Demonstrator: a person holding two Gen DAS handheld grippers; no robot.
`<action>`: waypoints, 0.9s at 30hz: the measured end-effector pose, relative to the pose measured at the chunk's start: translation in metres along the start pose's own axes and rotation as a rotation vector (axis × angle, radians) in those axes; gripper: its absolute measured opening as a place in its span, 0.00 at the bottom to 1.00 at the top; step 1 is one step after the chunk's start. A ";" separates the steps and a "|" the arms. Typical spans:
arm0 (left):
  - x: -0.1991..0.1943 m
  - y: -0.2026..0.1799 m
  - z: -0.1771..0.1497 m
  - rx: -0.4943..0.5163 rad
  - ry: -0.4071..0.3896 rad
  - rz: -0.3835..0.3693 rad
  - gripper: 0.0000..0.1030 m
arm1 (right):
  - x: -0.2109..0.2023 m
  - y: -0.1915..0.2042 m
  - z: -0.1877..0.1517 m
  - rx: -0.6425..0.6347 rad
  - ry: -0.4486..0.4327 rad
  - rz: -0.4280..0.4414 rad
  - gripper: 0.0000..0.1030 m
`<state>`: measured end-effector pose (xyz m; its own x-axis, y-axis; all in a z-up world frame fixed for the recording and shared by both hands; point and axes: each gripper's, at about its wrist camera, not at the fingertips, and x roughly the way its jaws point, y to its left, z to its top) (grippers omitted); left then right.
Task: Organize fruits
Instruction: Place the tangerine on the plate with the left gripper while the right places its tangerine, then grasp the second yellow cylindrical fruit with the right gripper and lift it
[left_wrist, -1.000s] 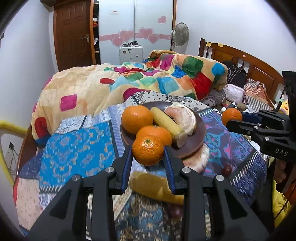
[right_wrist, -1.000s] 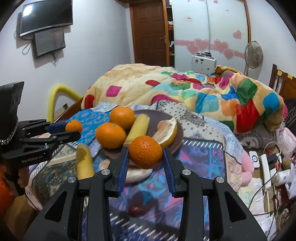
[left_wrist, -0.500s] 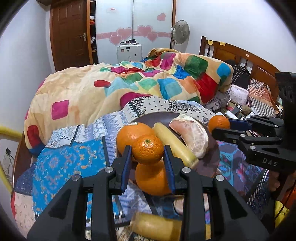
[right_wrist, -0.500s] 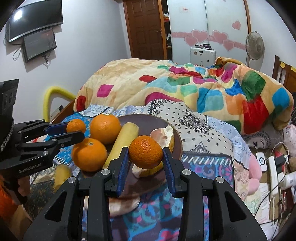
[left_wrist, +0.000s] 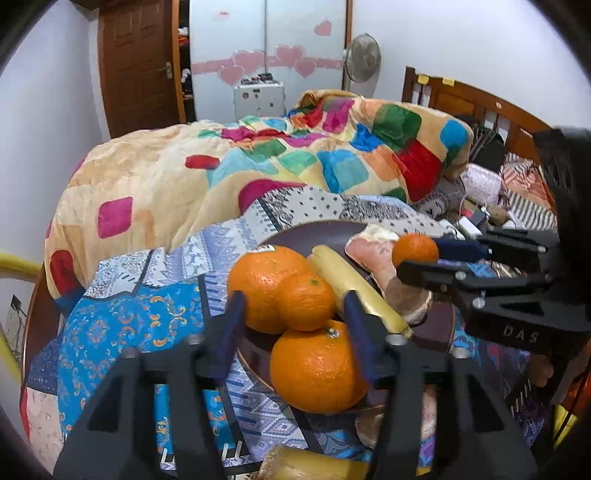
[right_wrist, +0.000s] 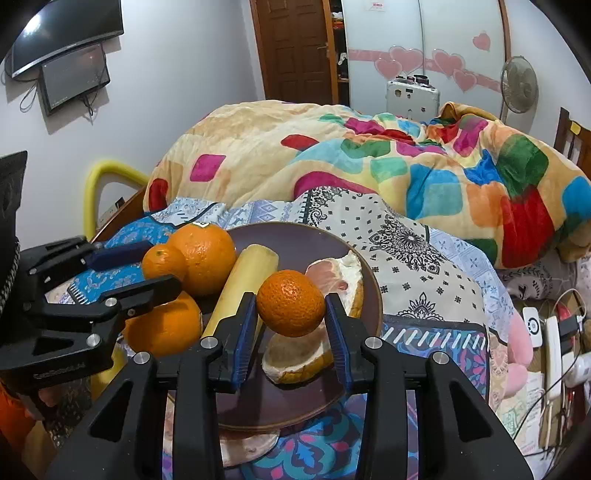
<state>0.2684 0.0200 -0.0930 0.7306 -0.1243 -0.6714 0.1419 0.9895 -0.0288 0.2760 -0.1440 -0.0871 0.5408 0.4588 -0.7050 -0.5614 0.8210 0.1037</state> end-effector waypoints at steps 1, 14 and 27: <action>-0.002 0.000 0.000 -0.001 -0.010 0.005 0.57 | -0.001 0.000 -0.001 -0.002 0.002 0.001 0.33; -0.040 -0.001 -0.008 0.002 -0.030 0.036 0.61 | -0.034 0.013 -0.006 -0.016 -0.031 0.019 0.36; -0.086 0.012 -0.064 -0.038 0.018 0.067 0.62 | -0.069 0.066 -0.051 -0.083 -0.026 0.113 0.36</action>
<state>0.1643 0.0475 -0.0834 0.7254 -0.0569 -0.6860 0.0673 0.9977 -0.0115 0.1701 -0.1392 -0.0673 0.4866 0.5559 -0.6739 -0.6689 0.7333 0.1219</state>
